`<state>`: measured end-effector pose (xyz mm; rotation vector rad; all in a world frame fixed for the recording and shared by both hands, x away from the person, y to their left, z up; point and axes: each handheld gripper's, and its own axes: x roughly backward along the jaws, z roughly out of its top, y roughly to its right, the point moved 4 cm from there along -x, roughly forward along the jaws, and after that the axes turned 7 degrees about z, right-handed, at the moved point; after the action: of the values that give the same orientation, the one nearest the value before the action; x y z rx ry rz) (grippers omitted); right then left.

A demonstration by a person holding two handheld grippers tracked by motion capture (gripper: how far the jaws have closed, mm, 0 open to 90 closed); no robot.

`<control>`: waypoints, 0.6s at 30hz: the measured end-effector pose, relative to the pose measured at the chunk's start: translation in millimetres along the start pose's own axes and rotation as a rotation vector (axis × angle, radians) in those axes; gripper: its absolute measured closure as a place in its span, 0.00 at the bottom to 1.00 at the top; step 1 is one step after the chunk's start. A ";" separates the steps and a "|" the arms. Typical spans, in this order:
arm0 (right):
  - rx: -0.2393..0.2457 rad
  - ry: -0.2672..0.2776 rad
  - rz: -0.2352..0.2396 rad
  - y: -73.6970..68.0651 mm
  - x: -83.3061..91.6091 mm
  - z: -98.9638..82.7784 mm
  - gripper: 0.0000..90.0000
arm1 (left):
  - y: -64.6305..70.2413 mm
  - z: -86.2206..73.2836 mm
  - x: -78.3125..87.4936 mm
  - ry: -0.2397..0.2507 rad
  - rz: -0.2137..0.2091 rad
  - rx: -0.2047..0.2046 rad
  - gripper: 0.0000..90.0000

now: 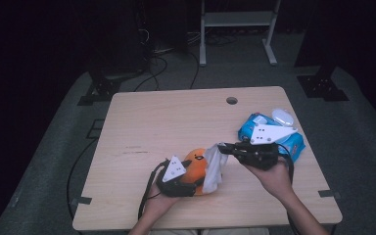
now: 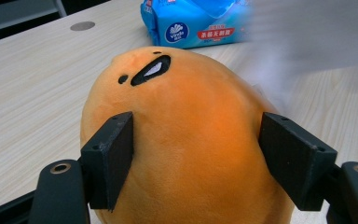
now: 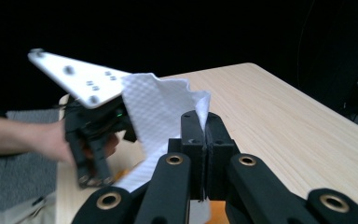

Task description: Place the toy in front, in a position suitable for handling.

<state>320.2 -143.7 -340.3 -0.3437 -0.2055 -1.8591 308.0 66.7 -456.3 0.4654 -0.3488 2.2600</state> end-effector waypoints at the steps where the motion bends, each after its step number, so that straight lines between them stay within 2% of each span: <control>1: -0.008 0.009 -0.002 4.1 -3.6 -0.5 0.98 | -0.2 0.0 0.0 0.001 -0.001 -0.001 0.30; 2: -0.017 0.016 -0.003 7.6 -6.4 -0.2 0.98 | -0.4 -0.1 0.1 0.001 -0.004 -0.001 0.30; 4: 0.006 0.012 -0.060 15.5 -12.8 3.3 0.98 | -0.6 -0.3 0.2 0.000 -0.006 -0.003 0.30; 6: 0.010 0.014 -0.075 17.9 -14.6 3.6 0.98 | -0.5 -0.3 0.2 0.001 -0.004 -0.006 0.29; 9: 0.044 -0.014 -0.113 21.3 -22.3 -4.3 0.98 | -0.1 -0.3 0.9 -0.001 -0.002 -0.003 0.28; 12: 0.052 -0.057 -0.093 16.5 -33.1 -27.4 0.97 | -0.5 -0.6 1.7 -0.003 0.001 0.000 0.27; 15: 0.036 -0.102 -0.041 7.5 -44.8 -58.7 0.94 | -1.4 -0.8 1.4 -0.002 0.002 0.006 0.27; 16: 0.031 -0.115 -0.028 4.6 -48.4 -68.1 0.88 | -1.7 -0.8 1.3 -0.005 0.001 0.002 0.28; 17: 0.032 -0.125 0.003 -0.1 -55.4 -82.6 0.76 | -1.5 -0.7 1.1 -0.008 0.001 0.000 0.27; 18: 0.032 -0.125 0.003 -0.1 -55.4 -82.6 0.76 | -1.4 -0.7 1.0 -0.009 0.000 -0.003 0.27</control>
<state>324.9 -119.5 -436.7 -0.4384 -0.3190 -1.8313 308.3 68.5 -456.3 0.4747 -0.3568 2.2578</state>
